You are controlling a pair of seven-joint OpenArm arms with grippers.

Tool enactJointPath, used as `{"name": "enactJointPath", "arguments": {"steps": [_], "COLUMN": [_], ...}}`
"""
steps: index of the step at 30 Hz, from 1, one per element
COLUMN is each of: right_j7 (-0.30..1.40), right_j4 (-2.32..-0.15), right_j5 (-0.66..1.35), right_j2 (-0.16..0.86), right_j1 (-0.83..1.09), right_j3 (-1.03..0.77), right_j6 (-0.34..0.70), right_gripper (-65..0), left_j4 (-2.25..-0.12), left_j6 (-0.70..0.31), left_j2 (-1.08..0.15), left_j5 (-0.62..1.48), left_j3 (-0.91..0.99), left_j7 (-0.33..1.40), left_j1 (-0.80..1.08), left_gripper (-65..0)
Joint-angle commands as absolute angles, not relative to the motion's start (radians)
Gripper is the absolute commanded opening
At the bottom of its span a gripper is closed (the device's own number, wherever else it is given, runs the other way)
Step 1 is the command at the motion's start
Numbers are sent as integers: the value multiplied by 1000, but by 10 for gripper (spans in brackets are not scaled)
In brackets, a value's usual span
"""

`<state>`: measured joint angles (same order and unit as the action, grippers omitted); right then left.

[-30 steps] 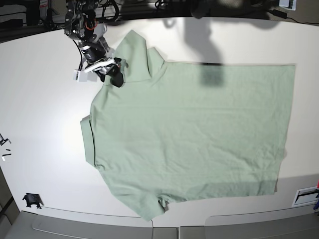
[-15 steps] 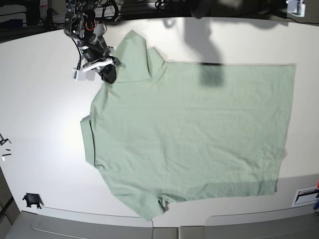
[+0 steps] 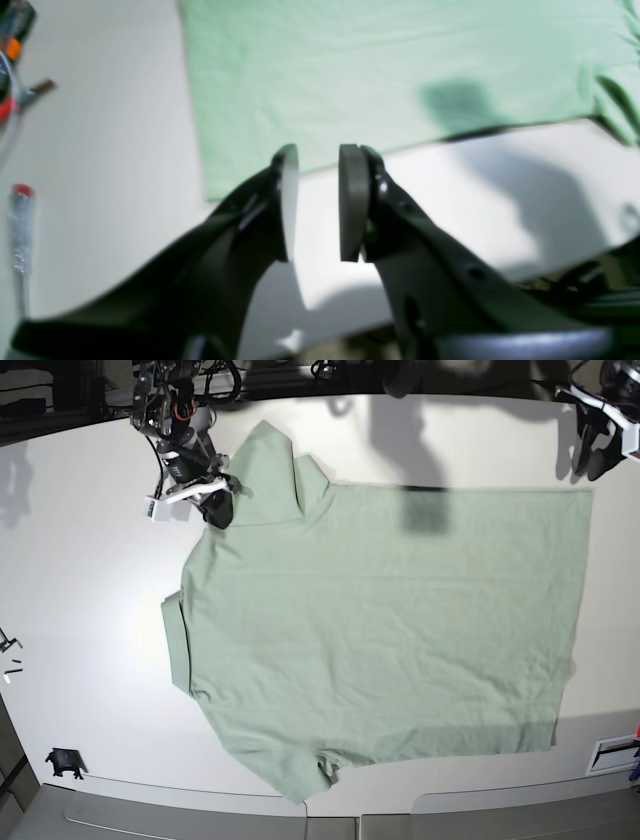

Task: Fold the T-shirt properly
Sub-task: 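Move the left gripper to the opposite corner of the shirt and grasp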

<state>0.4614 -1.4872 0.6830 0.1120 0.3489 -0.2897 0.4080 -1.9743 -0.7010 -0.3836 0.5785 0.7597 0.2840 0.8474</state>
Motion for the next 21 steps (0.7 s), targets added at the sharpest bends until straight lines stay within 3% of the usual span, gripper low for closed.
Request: {"name": "enactJointPath", "arguments": {"steps": [1, 5, 12, 21], "right_j7": [466, 471, 473, 477], "right_j4": [-1497, -1497, -1497, -1497], "right_j5": [706, 706, 706, 675], "right_j2": [105, 74, 69, 69], "right_j1": [349, 349, 350, 349], "right_j3": [-288, -288, -288, -288], "right_j6": [417, 445, 457, 457], "right_gripper": [-650, -650, -650, -650], "left_j4": [-1957, -1781, -1421, -1175], "left_j6": [-669, -587, -587, -595], "left_j2": [-406, -452, -492, -499], "left_j5": [591, 593, 715, 1028], "left_j3": [769, 769, 769, 764], "left_j7": [260, 256, 241, 438], "left_j1": [842, 765, 613, 471], "left_gripper": [-481, -397, -394, -372]}}
